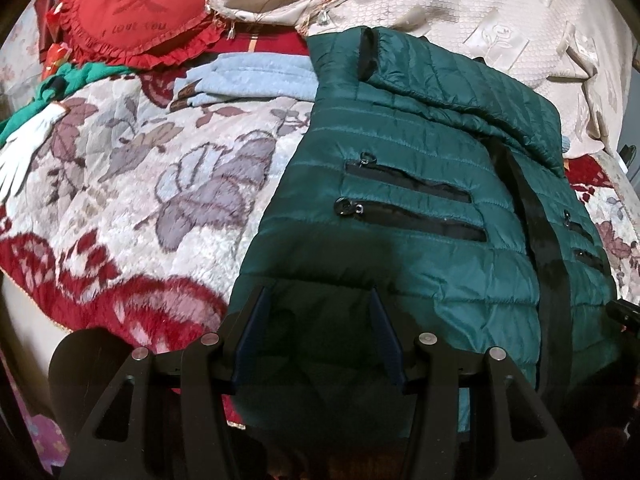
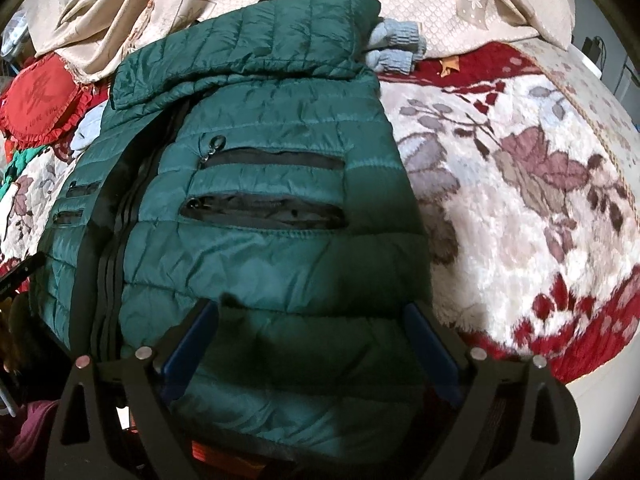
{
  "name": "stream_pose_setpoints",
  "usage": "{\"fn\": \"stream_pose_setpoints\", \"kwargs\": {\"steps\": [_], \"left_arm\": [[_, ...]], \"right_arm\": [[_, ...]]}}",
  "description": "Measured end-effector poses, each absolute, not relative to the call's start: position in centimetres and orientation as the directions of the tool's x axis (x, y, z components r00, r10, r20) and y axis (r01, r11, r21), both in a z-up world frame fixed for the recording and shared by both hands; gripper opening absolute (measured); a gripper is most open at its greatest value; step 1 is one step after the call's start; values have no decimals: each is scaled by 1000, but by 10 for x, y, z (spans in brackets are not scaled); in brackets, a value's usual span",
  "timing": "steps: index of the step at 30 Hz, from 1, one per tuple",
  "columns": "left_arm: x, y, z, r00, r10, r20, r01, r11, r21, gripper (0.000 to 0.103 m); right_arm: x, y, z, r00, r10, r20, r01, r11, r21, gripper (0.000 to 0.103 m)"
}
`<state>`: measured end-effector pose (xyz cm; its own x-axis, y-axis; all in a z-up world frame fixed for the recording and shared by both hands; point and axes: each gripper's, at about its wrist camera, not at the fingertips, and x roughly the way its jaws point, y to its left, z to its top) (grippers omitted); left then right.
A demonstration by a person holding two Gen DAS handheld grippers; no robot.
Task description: Fold large clothes
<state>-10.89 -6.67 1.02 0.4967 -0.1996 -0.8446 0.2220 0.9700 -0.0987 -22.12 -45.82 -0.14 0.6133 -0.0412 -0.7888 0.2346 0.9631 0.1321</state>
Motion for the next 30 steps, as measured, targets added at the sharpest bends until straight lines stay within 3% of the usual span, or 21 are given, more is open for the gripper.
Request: {"fn": "stream_pose_setpoints", "kwargs": {"steps": [15, 22, 26, 30], "left_arm": [[-102, -7, 1, 405, -302, -863, 145, 953, -265, 34], [-96, -13, -11, 351, -363, -863, 138, 932, -336, 34], [-94, -28, -17, 341, -345, -875, 169, 938, -304, 44], [-94, -32, -20, 343, -338, -876, 166, 940, -298, 48]], "right_arm": [[-231, -468, -9, 596, -35, -802, 243, 960, 138, 99], [-231, -489, -19, 570, 13, -821, 289, 933, 215, 99], [-232, -491, -21, 580, 39, -813, 278, 929, 243, 100], [-228, -490, -26, 576, 67, -815, 267, 926, 265, 100]]}}
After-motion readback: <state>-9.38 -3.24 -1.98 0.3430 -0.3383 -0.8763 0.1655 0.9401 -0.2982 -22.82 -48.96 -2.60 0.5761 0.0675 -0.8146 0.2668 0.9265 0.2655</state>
